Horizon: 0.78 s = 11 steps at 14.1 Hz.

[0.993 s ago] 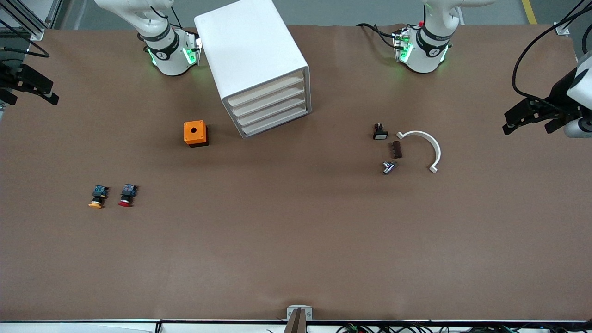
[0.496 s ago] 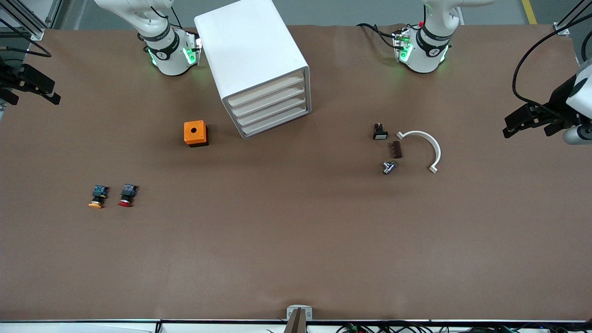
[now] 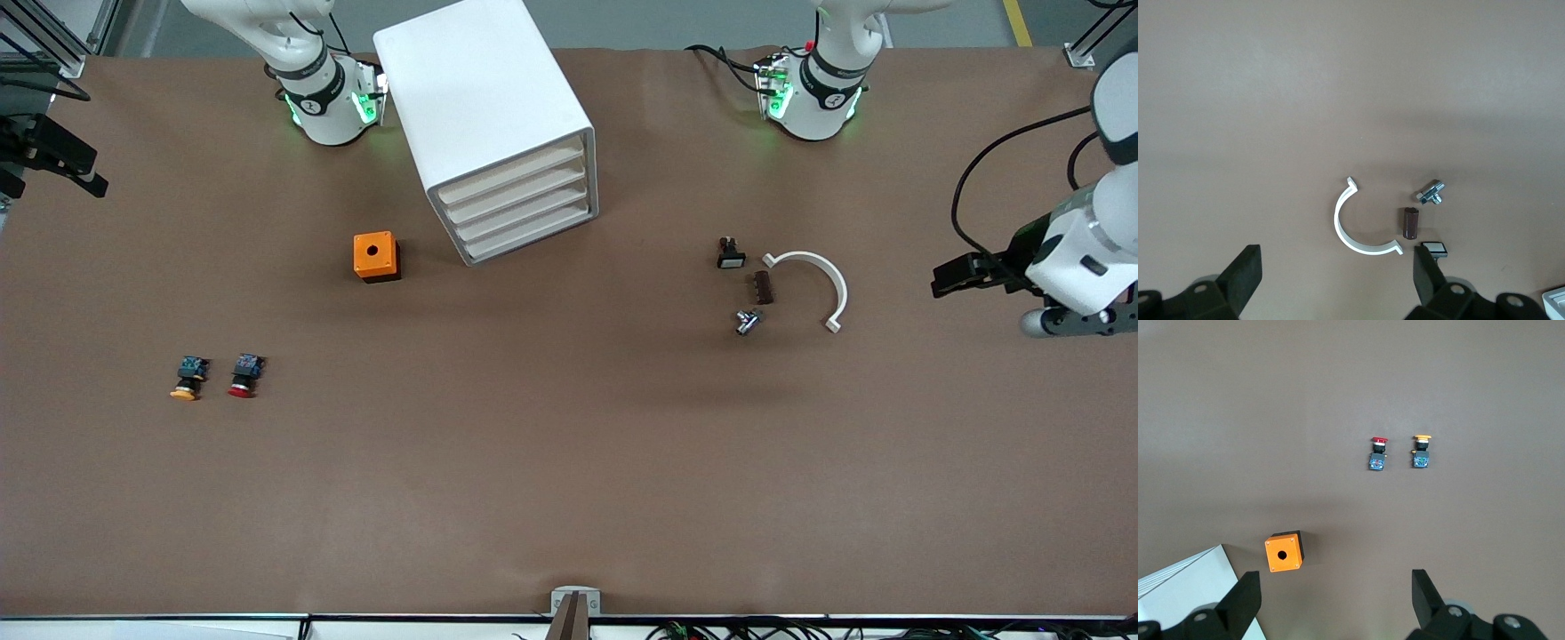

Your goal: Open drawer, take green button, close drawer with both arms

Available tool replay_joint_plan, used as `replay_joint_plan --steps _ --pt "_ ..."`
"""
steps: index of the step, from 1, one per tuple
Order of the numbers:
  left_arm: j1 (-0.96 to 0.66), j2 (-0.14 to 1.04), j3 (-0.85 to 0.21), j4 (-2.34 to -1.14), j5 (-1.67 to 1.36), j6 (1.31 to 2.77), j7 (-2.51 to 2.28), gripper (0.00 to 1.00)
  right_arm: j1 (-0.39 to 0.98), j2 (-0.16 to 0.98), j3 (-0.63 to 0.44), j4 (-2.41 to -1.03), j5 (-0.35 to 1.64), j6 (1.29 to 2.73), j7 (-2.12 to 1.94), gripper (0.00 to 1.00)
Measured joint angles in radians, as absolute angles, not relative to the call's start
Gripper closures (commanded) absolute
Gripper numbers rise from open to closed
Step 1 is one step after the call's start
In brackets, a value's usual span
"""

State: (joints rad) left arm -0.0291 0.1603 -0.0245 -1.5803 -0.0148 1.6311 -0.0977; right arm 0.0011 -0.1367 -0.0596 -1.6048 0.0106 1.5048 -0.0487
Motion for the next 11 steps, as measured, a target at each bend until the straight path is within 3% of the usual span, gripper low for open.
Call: replay_joint_plan --steps 5,11 --pt "-0.075 0.218 -0.037 -1.576 -0.024 1.581 -0.191 0.00 0.001 -0.137 -0.061 -1.605 0.010 1.495 -0.048 0.00" --pt "-0.228 0.361 -0.052 -1.491 -0.210 1.508 -0.767 0.00 0.001 -0.137 -0.060 -1.609 0.010 1.491 -0.048 0.00"
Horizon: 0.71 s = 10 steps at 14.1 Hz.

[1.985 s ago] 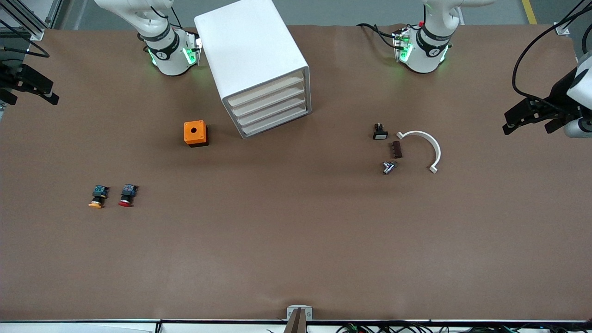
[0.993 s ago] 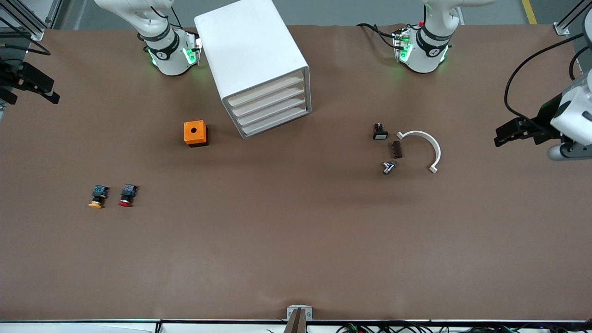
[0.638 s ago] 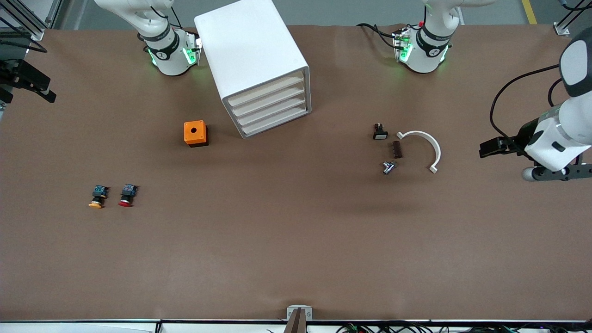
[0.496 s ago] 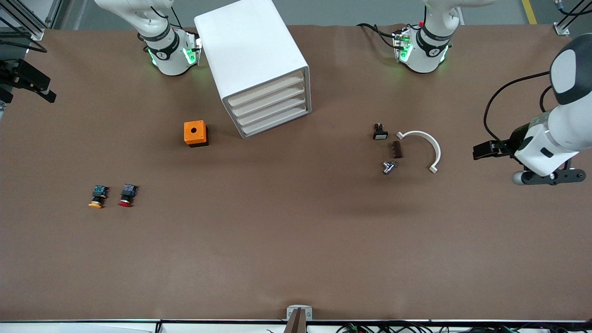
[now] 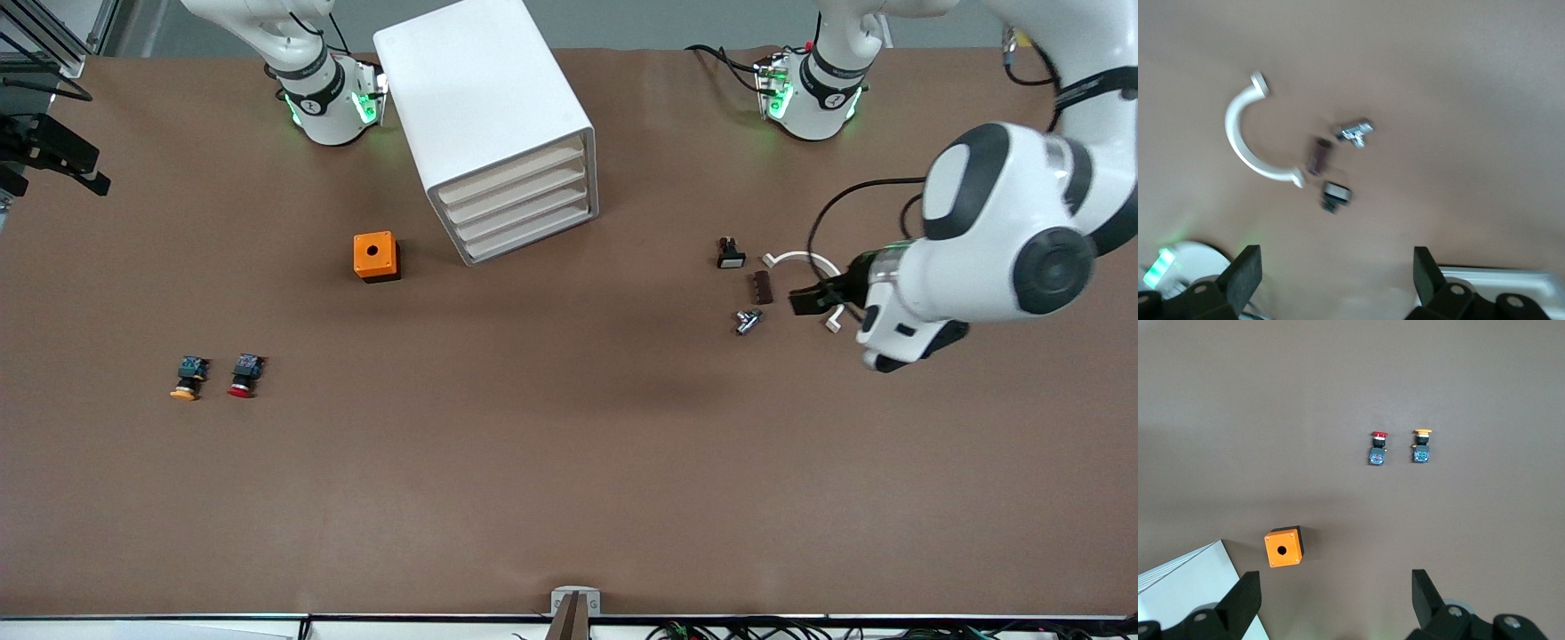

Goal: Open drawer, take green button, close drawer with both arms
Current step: 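Reach the left gripper toward the cabinet's drawer handle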

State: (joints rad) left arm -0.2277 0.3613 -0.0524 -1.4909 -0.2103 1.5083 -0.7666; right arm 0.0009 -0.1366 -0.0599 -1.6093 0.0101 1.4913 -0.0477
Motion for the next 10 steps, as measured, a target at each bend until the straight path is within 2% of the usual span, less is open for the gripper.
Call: replay_joint_plan --steps 4,10 --pt "-0.328 0.504 -0.055 -1.398 -0.310 1.508 -1.076 0.00 0.001 -0.136 -0.061 -1.622 0.010 1.498 -0.048 0.00" --pt "-0.420 0.671 -0.056 -1.362 -0.493 1.509 -1.510 0.00 0.001 -0.137 -0.061 -1.635 0.010 1.504 -0.048 0.00"
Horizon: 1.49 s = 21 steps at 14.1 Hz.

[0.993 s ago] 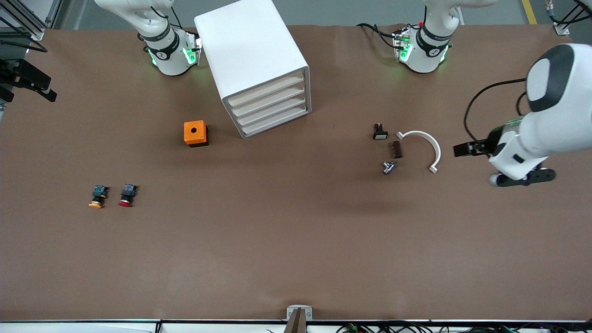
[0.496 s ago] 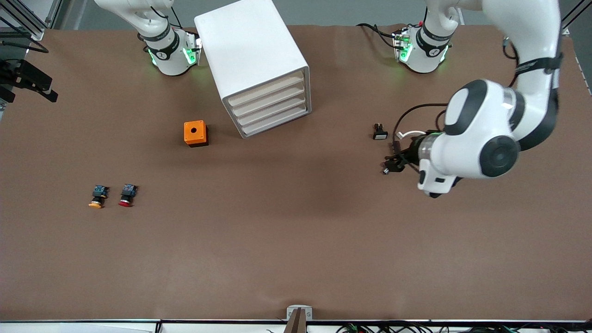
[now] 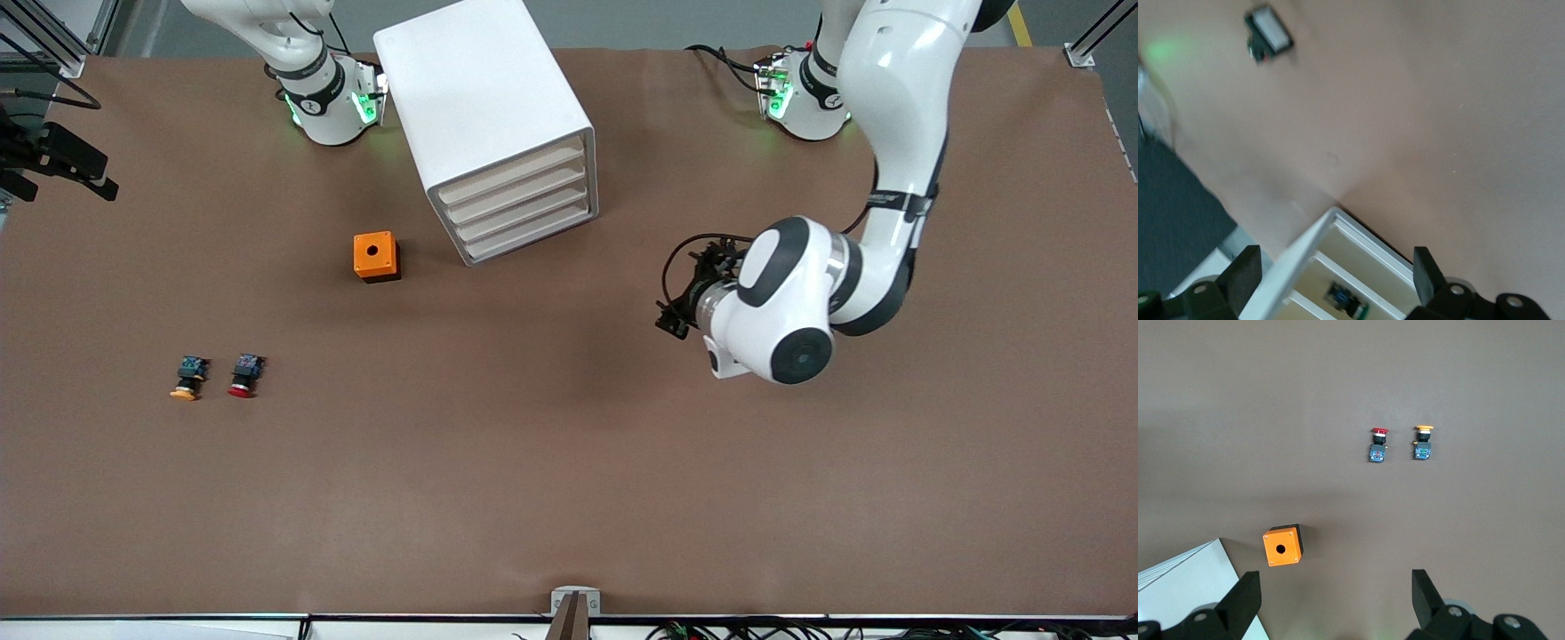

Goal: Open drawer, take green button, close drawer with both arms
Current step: 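Reach the left gripper toward the cabinet's drawer handle, then grasp the drawer handle with the left gripper while the right gripper approaches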

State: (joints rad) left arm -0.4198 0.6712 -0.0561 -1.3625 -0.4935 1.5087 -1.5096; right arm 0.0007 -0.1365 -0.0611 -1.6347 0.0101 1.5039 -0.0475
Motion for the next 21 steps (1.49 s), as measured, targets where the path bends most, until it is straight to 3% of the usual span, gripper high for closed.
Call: replay_joint_plan --steps 8,9,10,11,14,21 --pt "-0.431 0.824 -0.091 -1.332 -0.741 1.496 -2.017 0.01 -0.001 -0.116 -0.065 -1.621 -0.001 1.516 -0.047 0.00" --pt "-0.434 0.838 -0.103 -1.332 -0.756 1.496 -2.062 0.03 -0.001 -0.094 -0.065 -1.621 -0.002 1.518 -0.047 0.00" --pt "-0.437 0.853 -0.109 -1.331 -0.776 1.495 -2.091 0.18 0.000 -0.060 -0.064 -1.620 -0.005 1.524 -0.047 0.00" --pt "-0.441 0.868 -0.114 -1.331 -0.801 1.494 -2.109 0.26 0.000 -0.021 -0.064 -1.614 -0.016 1.533 -0.048 0.00" --pt "-0.452 0.917 -0.122 -1.331 -0.873 1.493 -2.123 0.39 0.004 0.065 -0.062 -1.586 -0.079 1.552 -0.050 0.00" --pt "-0.515 0.973 -0.127 -1.330 -0.955 1.491 -2.132 0.42 0.006 0.124 -0.066 -1.577 -0.101 1.602 -0.049 0.00"
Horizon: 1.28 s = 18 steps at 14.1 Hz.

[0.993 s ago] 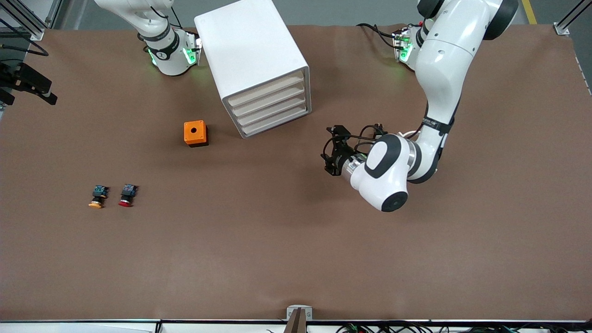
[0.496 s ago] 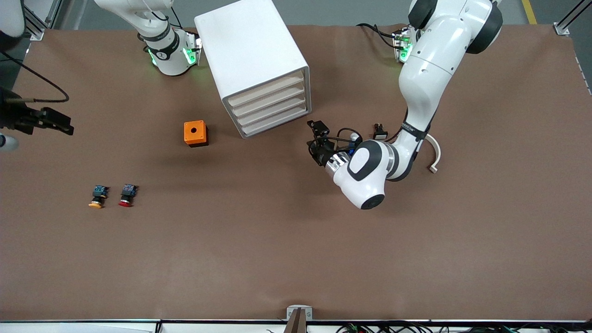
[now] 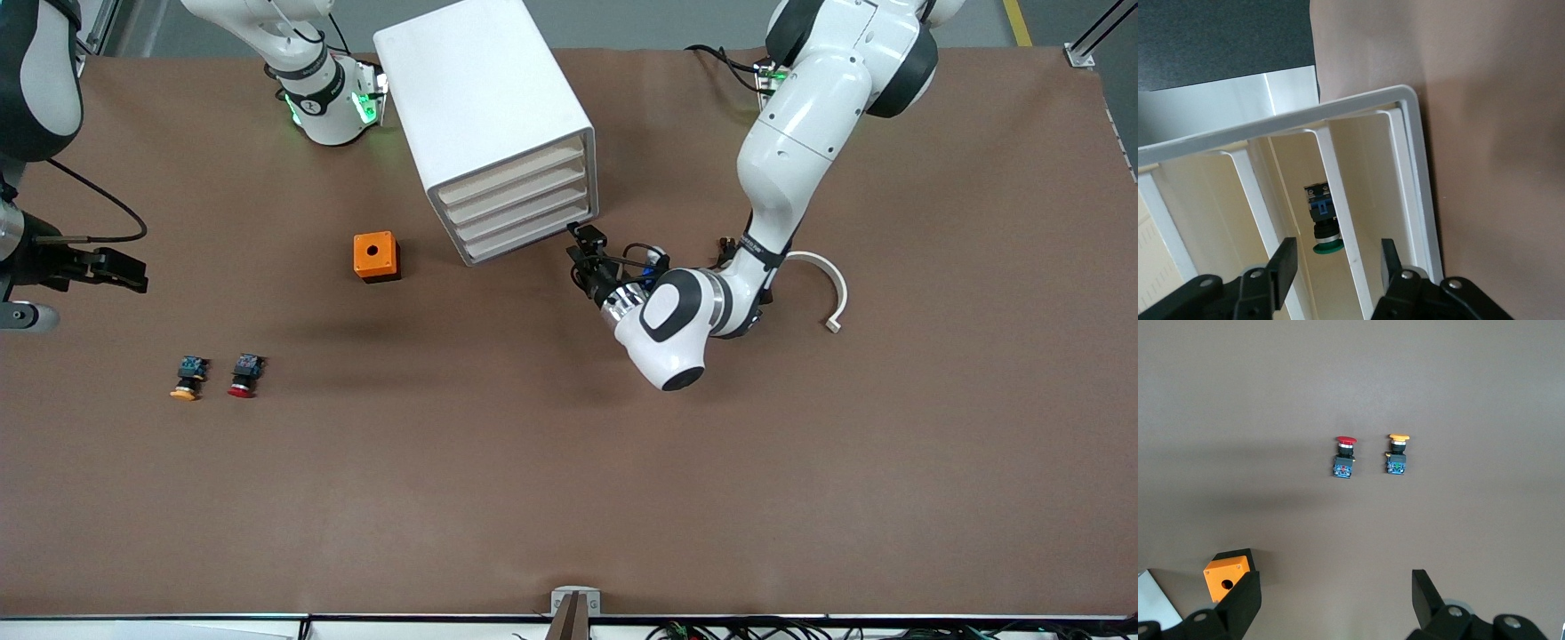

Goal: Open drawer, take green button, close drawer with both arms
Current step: 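Grasp the drawer handle with the left gripper while the right gripper approaches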

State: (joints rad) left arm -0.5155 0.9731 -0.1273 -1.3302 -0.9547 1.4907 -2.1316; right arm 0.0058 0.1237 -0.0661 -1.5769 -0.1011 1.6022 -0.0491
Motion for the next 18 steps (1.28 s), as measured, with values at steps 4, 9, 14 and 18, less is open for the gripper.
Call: replay_joint_plan --steps 4,9,14,18 --pt "-0.544 0.996 -0.128 -1.336 -0.960 1.488 -2.190 0.42 0.007 0.124 -0.064 -1.576 -0.098 1.590 0.059 0.00" --pt "-0.580 1.030 -0.140 -1.338 -0.961 1.460 -2.201 0.43 0.054 0.124 -0.057 -1.576 -0.091 1.578 0.254 0.00" --pt "-0.606 1.033 -0.153 -1.369 -0.961 1.412 -2.201 0.67 0.058 0.124 -0.057 -1.576 -0.041 1.571 0.274 0.00" --pt "-0.610 1.034 -0.154 -1.389 -0.961 1.398 -2.201 0.84 0.064 0.124 -0.056 -1.577 -0.017 1.571 0.292 0.00"
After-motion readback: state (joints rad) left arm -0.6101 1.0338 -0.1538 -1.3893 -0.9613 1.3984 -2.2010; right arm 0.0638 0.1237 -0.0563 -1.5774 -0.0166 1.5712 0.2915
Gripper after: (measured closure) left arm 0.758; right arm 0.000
